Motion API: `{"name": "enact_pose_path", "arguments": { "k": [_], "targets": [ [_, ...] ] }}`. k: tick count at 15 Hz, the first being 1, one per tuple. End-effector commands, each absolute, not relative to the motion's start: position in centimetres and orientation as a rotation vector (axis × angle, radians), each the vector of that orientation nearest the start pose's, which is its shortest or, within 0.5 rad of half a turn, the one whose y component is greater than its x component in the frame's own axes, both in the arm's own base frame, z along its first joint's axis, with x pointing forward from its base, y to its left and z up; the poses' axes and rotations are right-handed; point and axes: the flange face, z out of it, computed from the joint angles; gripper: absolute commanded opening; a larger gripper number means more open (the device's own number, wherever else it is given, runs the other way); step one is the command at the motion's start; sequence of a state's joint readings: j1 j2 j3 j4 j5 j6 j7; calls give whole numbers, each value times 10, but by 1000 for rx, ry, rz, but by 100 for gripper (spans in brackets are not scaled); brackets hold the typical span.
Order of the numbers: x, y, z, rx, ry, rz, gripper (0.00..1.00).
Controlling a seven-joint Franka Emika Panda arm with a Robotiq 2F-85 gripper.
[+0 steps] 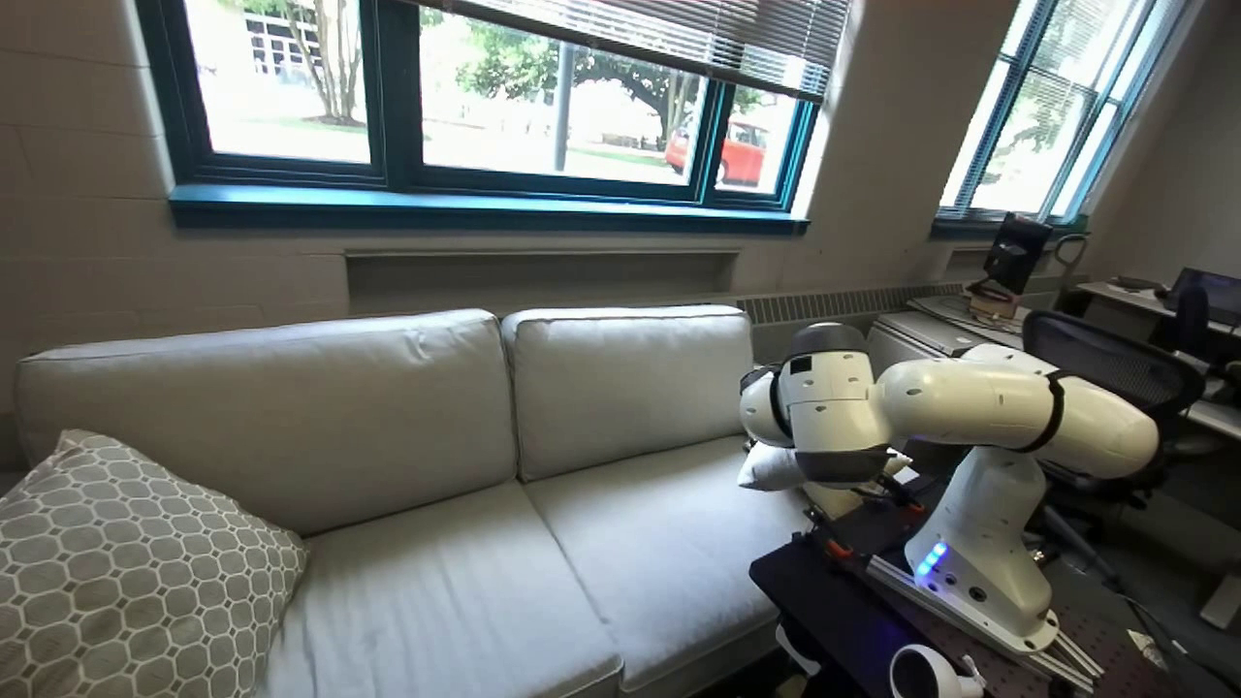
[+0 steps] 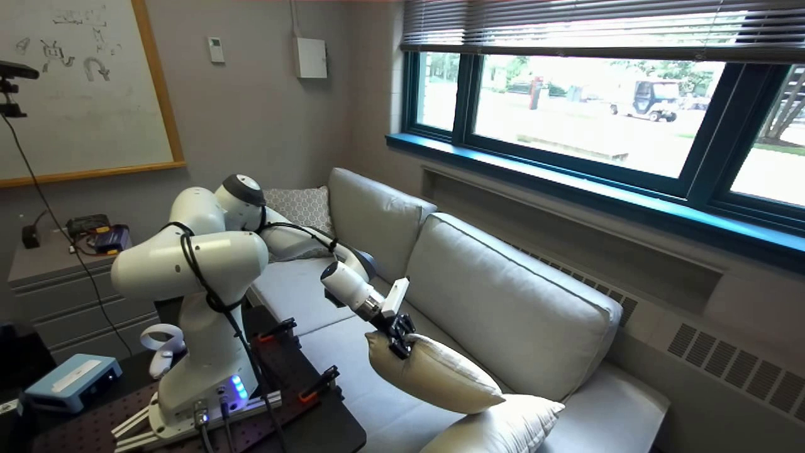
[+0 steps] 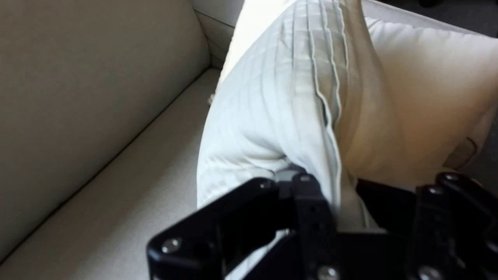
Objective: Take the pillows and move them to the right of the couch
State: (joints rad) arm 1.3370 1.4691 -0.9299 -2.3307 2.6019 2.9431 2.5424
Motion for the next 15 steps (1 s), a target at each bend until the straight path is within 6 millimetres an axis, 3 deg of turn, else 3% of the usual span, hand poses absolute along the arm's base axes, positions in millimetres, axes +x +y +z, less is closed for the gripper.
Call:
{"name": "enact_pose_path", "arguments": {
  "k": [1, 6, 9, 15],
  "targets": [
    [415, -56, 91, 974, 2007, -474, 4],
    [446, -37, 102, 802, 2048, -501, 4],
    [462, -31, 111, 596, 2135, -516, 4],
    [486, -37, 74, 194, 2359, -421, 2]
  ]
}}
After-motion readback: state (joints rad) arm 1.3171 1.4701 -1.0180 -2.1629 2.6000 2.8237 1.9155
